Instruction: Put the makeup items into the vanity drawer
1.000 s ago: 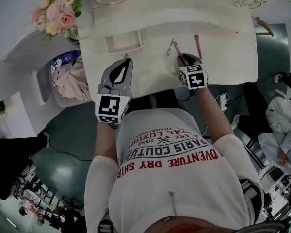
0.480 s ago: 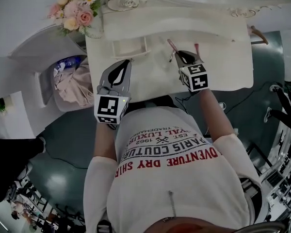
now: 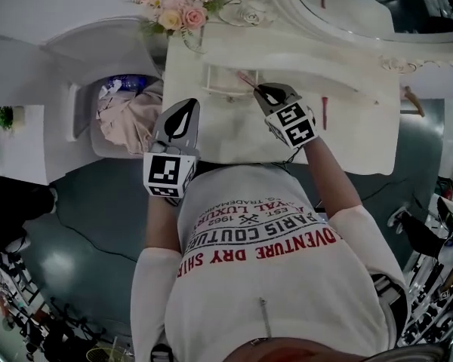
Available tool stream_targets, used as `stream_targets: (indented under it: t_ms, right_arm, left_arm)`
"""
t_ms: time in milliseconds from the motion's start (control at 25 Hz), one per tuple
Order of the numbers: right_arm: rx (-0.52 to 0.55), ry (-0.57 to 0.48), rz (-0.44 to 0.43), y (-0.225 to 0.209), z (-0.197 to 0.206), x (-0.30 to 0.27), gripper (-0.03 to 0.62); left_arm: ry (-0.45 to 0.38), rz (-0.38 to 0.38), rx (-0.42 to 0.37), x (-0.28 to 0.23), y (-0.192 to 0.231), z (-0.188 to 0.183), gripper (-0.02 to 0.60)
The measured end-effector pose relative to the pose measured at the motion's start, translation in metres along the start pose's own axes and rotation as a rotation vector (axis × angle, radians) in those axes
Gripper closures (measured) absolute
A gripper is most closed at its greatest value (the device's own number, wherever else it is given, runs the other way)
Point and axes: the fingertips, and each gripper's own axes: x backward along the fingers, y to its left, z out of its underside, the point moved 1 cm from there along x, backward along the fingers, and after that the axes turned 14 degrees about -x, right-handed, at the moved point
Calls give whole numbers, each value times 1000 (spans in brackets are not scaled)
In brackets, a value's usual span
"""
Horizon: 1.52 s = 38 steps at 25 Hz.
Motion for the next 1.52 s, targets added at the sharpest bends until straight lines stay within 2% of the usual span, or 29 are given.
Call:
stream_targets:
  t_ms: [280, 440, 480, 520, 600, 840, 1120, 1320, 1520]
  right_arm:
    - [110, 69, -89, 22, -9, -42, 545]
    - [100, 49, -68, 24, -15, -54, 545]
    - [94, 33, -56, 24, -17, -55, 501]
    - [91, 17, -49, 25, -19, -54, 411]
    - [84, -4, -35, 23, -21, -49, 378]
    - [-13, -4, 64, -6, -6, -24, 373]
    - [-239, 12, 259, -60, 47, 17, 373]
    - [-354, 78, 329, -78, 92, 26, 373]
    - [-460, 152, 385, -76, 130, 19, 374]
  left_arm:
    - [47, -131, 58, 30, 22, 24, 571]
    - [58, -168, 73, 40, 27, 35, 571]
    - [59, -170, 75, 42, 28, 36, 571]
    - [59, -169, 75, 42, 28, 36, 571]
    - [56, -158, 74, 40, 29, 33, 571]
    - [19, -71, 45, 12, 25, 17, 571]
    - [-9, 102, -2, -35, -4, 2, 571]
    - [-11, 210, -35, -63, -27, -4, 571]
    - [16, 300, -52, -77, -39, -1, 571]
